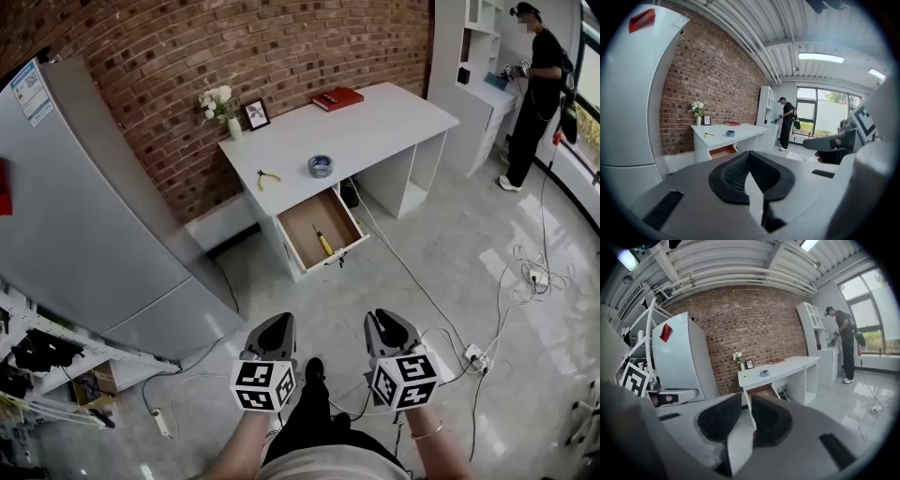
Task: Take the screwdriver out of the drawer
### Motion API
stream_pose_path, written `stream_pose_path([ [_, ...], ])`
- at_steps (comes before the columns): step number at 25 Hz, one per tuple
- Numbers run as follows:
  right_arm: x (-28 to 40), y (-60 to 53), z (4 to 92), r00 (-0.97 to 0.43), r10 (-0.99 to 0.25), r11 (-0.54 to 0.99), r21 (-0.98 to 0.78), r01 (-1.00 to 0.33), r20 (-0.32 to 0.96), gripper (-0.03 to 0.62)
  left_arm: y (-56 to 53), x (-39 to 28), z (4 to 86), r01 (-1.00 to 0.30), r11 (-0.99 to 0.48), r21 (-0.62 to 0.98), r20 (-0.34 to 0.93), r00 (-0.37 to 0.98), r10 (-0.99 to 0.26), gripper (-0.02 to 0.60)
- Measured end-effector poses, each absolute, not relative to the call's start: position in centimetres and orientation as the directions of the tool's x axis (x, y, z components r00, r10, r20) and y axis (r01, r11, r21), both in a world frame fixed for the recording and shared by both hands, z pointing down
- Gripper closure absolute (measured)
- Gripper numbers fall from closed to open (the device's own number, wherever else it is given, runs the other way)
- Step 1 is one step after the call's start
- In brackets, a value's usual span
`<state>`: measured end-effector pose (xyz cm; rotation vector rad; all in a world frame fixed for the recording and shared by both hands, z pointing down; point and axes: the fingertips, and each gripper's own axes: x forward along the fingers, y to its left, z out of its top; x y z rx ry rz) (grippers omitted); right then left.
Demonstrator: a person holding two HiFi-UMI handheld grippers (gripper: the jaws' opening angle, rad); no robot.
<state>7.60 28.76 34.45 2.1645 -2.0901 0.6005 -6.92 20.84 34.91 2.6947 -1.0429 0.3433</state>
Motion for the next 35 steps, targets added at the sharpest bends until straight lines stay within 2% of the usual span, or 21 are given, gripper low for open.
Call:
stream_pose_path([
  [16, 8.5, 11.3, 36.3, -0.041, -0.918, -0.060, -0.239, -0.969, 0.395, 0.520, 4.5, -4.7, 37.1, -0.662, -0.728, 0.179, 0.344, 0.735, -0.584, 0.588],
  [35, 11.8, 3.4, 40.6, -0.057, -0.861, -0.074, -0.234, -0.969, 0.505, 0.513, -3.1, -1.9, 39.5, -0.673, -0.710, 0.206, 0.390, 0.722, -0.571, 0.588],
])
